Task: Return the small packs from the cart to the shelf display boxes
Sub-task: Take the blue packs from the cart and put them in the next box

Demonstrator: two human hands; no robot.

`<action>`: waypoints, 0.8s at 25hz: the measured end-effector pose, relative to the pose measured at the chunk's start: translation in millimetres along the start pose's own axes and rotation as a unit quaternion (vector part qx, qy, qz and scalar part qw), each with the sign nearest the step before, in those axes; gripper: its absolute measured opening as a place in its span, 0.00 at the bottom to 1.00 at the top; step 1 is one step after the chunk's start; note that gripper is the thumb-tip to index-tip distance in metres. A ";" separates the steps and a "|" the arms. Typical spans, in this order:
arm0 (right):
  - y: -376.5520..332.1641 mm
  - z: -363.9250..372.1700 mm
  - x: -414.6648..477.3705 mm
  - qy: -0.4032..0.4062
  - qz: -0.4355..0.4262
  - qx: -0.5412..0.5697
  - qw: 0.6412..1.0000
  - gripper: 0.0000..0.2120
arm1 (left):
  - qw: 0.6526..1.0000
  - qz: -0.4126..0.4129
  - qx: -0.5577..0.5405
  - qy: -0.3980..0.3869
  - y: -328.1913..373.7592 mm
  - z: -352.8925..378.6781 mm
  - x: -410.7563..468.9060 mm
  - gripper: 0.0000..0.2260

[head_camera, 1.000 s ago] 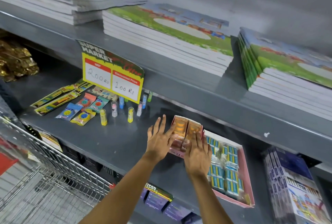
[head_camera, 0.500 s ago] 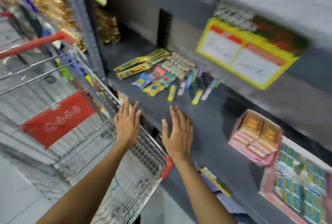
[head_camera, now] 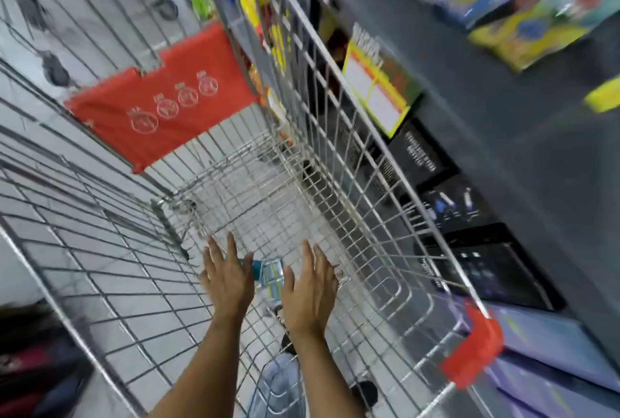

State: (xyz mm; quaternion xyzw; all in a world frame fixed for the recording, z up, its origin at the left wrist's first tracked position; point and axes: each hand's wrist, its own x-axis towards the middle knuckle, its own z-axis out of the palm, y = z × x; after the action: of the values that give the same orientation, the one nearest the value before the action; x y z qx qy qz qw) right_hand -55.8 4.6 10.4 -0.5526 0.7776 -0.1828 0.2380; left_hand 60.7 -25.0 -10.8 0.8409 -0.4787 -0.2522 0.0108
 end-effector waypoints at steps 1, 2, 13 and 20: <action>1.8 17.7 -0.4 -0.020 0.027 0.006 0.999 0.26 | 0.999 -0.027 -0.023 -0.001 -4.7 10.4 0.4 0.26; 2.6 32.8 -1.9 -0.048 0.042 0.002 0.998 0.29 | 0.997 -0.052 -0.051 0.002 -8.3 20.7 0.7 0.26; 66.4 13.8 33.2 -0.050 0.147 -0.099 0.983 0.31 | 0.968 -0.132 -0.198 -0.078 3.8 34.0 16.1 0.29; 66.8 1.8 29.4 -0.095 0.123 -0.117 0.981 0.32 | 0.938 -0.188 -0.281 -0.070 6.7 21.2 15.9 0.24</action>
State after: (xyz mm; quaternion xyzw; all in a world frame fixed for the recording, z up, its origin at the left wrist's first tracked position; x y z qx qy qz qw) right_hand -114.5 -1.8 -32.5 -0.4915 0.8296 -0.0067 0.2649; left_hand 52.8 -36.8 -34.1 0.8583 -0.2212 -0.4323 0.1658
